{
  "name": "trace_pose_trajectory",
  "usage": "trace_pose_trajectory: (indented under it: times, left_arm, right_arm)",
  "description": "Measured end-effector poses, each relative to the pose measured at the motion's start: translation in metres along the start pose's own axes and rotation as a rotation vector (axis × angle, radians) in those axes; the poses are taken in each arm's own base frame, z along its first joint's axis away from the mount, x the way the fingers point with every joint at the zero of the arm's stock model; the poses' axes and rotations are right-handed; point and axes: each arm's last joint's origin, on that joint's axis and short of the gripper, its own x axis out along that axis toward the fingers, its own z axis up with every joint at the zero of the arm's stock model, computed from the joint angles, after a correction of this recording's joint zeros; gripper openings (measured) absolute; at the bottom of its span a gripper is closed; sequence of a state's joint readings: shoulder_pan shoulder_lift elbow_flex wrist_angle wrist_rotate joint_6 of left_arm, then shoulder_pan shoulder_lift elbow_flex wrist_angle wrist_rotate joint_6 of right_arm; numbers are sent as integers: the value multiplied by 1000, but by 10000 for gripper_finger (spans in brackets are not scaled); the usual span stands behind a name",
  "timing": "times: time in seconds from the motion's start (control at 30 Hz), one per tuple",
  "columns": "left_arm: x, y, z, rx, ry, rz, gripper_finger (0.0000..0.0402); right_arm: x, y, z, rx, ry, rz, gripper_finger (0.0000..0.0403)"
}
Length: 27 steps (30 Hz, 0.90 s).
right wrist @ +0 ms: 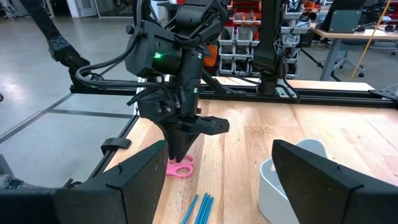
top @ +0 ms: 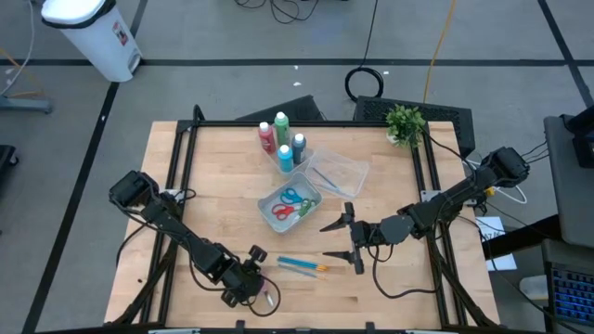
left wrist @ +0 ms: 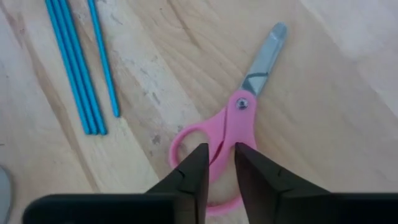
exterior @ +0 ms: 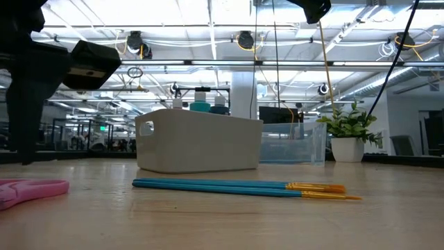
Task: Pick & Place Paint Supplies
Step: Put the pink scissors into the blue bin
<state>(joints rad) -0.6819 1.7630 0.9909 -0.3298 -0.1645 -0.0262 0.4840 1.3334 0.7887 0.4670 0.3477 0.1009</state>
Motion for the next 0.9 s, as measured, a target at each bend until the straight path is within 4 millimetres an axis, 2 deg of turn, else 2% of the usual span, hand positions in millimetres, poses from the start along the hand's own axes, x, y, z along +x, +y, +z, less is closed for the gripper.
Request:
trace_pose_trajectory:
  times: [0.33,0.63,0.9]
  left_arm:
    - [0,0,2,34,-19,-15,72]
    - [22,1,-4,-5,39,-8,72]
    - [24,1,-5,-48,50,-10,72]
  right_arm:
    - [0,0,0,0,0,0,279]
    - [0,0,0,0,0,0,279]
    - [0,0,0,0,0,0,279]
